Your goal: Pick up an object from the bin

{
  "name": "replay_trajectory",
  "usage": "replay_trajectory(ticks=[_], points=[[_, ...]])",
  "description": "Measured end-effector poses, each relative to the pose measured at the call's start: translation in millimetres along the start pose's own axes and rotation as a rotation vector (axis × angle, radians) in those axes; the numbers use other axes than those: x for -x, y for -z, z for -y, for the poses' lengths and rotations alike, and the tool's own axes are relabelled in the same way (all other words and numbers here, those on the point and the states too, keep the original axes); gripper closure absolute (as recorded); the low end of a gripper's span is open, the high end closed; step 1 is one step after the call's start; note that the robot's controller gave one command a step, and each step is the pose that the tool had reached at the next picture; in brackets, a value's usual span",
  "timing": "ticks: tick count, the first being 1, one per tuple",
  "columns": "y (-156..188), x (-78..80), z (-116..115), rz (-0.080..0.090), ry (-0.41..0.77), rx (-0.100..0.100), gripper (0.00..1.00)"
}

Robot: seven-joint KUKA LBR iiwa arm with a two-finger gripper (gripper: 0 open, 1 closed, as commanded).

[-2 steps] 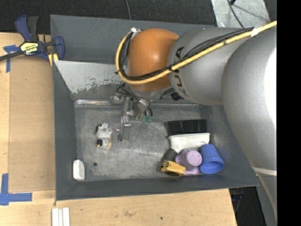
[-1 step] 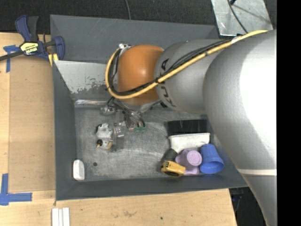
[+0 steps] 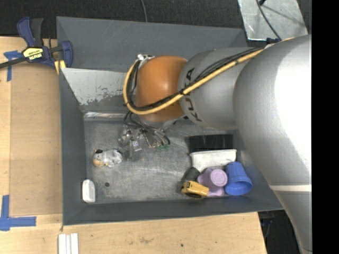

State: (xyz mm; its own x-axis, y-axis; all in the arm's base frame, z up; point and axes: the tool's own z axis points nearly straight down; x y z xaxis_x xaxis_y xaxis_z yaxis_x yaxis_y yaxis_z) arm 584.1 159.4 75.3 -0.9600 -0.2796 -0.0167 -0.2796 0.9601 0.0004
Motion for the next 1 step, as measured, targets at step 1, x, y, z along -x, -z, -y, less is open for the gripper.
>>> replay_trajectory(ticks=[1], points=[[-3.3,-3.4,-0.2,-0.012,0.000,0.000,0.00]])
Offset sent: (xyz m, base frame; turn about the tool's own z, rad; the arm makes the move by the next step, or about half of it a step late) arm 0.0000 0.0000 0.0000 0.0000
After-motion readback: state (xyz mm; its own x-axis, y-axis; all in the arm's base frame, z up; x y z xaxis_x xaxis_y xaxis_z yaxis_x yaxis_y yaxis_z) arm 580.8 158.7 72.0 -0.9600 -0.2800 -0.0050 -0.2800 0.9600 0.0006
